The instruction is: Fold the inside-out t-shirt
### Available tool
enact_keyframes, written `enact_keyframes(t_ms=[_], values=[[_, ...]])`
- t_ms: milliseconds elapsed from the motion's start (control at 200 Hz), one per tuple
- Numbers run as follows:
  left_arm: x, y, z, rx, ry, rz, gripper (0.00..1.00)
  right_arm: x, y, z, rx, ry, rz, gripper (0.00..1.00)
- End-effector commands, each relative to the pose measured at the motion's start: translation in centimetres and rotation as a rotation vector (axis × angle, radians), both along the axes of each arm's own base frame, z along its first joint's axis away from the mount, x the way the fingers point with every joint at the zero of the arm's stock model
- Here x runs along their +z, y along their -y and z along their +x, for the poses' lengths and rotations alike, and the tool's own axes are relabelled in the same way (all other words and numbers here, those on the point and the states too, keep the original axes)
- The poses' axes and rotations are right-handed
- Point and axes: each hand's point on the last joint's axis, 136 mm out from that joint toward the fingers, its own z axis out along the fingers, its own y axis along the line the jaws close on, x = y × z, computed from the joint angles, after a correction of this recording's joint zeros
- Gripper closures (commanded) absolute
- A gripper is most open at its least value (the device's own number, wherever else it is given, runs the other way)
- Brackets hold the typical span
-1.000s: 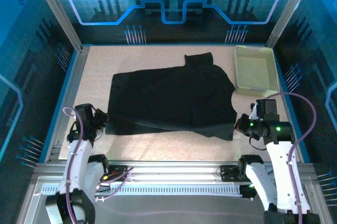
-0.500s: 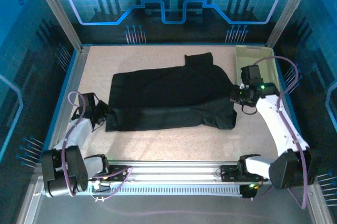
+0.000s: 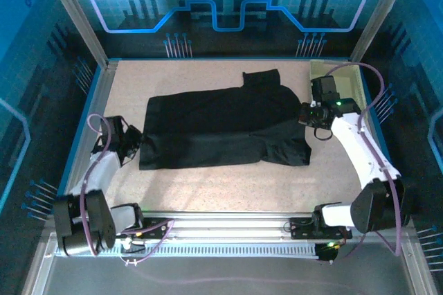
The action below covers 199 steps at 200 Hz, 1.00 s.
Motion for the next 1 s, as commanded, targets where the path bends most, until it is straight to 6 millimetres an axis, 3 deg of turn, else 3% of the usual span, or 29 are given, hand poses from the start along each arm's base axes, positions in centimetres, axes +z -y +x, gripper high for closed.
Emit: enact_keyframes(t_ms=[0, 175, 280, 435, 595, 715, 810, 991], values=[[3.6, -0.9, -1.6, 0.044, 0.079, 0.081, 1.0, 2.9, 1.0, -2.2, -0.037, 0.067, -0.02, 1.0], [6.3, -1.1, -5.9, 0.105, 0.175, 0.149, 1.0, 2.2, 1.1, -7.5, -0.079, 0.067, 0.039, 1.0], [6.9, -1.2, -8.4, 0.13, 0.188, 0.189, 1.0, 1.1, 1.2, -10.7, -0.113, 0.052, 0.078, 1.0], [5.3, -1.3, -10.3, 0.158, 0.131, 0.189, 1.0, -0.1, 1.3, -14.7, -0.164, 0.02, 0.131, 1.0], [3.8, -1.4, -10.9, 0.197, 0.089, 0.158, 1.0, 0.8, 1.3, -17.2, -0.209, 0.062, 0.188, 1.0], [3.6, -0.8, -9.8, 0.169, 0.105, 0.125, 1.0, 0.9, 1.1, -17.8, -0.207, 0.062, 0.203, 1.0], [2.7, -0.3, -8.6, 0.115, 0.066, 0.1, 1.0, 0.5, 1.0, -16.8, -0.185, 0.056, 0.187, 1.0], [0.3, -0.3, -6.1, 0.044, -0.046, 0.094, 1.0, 0.1, 0.2, -11.9, -0.091, 0.033, 0.127, 1.0]])
